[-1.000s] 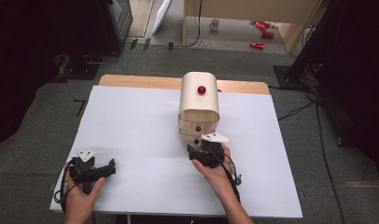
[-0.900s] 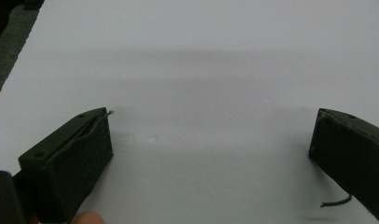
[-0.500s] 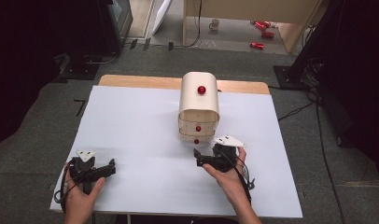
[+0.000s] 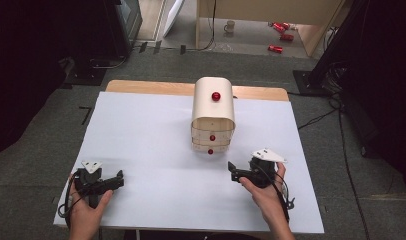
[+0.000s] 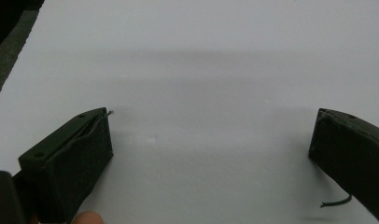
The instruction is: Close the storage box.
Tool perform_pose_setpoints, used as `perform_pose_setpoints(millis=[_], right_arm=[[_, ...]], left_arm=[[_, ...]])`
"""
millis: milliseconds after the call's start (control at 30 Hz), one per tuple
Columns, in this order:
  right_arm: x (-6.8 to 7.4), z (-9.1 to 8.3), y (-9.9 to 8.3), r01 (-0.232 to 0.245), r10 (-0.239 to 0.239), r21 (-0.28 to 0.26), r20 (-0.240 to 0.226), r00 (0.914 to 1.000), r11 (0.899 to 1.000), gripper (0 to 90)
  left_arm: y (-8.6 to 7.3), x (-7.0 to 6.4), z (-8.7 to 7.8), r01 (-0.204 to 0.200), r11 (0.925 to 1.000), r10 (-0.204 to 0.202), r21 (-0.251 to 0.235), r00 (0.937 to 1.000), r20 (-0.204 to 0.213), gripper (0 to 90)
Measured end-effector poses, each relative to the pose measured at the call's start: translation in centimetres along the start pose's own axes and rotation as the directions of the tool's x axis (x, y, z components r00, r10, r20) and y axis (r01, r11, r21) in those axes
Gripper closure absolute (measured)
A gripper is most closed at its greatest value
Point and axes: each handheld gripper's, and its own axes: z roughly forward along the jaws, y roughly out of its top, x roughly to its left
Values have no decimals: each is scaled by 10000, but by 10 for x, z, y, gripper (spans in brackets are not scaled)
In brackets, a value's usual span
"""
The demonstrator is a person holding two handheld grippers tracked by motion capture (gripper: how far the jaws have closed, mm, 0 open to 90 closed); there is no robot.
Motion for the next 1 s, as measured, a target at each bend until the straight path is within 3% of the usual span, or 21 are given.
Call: perform_pose_setpoints(millis=[500, 1000], right_arm=[[-42, -23, -16, -255, 249, 64, 850, 9961, 9997, 46], [-85, -42, -44, -800, 730, 339, 1725, 9823, 9962, 46]], left_arm=[[0, 0, 0, 1, 10000, -1, -1, 10000, -4, 0], [0, 0, 0, -3, 10000, 3, 0, 10000, -6, 0]])
